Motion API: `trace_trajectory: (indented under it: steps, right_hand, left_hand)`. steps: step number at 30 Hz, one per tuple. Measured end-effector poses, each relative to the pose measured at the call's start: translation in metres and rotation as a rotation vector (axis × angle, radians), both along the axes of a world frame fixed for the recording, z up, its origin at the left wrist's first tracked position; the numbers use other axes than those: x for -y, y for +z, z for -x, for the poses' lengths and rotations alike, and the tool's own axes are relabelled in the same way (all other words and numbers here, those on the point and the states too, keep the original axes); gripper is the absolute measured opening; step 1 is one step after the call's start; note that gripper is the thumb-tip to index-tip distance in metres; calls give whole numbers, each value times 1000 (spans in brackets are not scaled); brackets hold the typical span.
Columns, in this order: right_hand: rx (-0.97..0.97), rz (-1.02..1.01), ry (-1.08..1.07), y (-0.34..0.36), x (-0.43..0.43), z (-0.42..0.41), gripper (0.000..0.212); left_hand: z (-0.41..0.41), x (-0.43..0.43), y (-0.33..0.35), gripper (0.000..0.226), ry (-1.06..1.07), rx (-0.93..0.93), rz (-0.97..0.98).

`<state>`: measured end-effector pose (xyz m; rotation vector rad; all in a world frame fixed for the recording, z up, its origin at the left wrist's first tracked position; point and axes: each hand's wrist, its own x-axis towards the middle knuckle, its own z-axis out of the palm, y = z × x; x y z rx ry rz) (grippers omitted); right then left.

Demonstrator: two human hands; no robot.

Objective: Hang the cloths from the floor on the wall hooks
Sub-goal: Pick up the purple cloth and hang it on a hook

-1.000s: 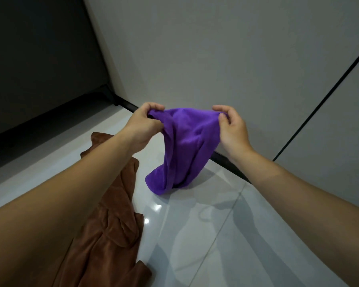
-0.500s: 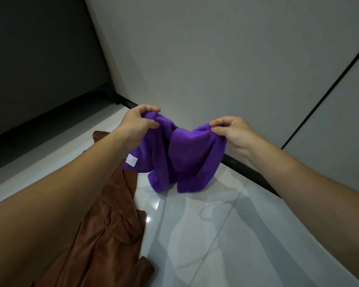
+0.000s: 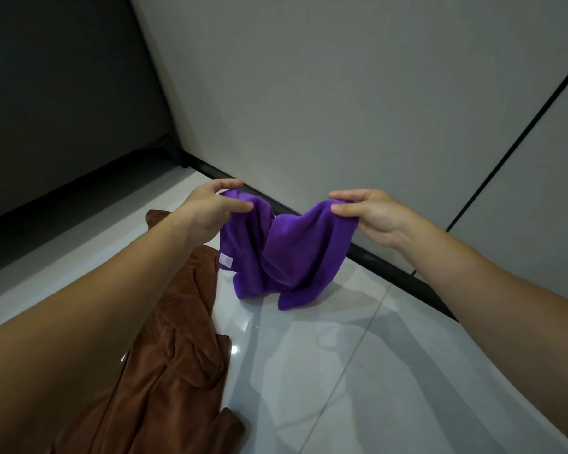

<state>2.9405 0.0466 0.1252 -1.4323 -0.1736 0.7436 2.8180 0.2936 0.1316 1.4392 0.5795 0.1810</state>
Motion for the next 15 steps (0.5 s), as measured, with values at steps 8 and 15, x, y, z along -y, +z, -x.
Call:
trace_trajectory:
  steps: [8, 15]
  right_hand:
    - [628, 348, -150, 0, 0, -3, 9]
    - [635, 341, -163, 4, 4, -6, 8]
  left_hand:
    - [4, -1, 4, 45, -3, 119, -621]
    - [0, -27, 12, 21, 309, 16, -501]
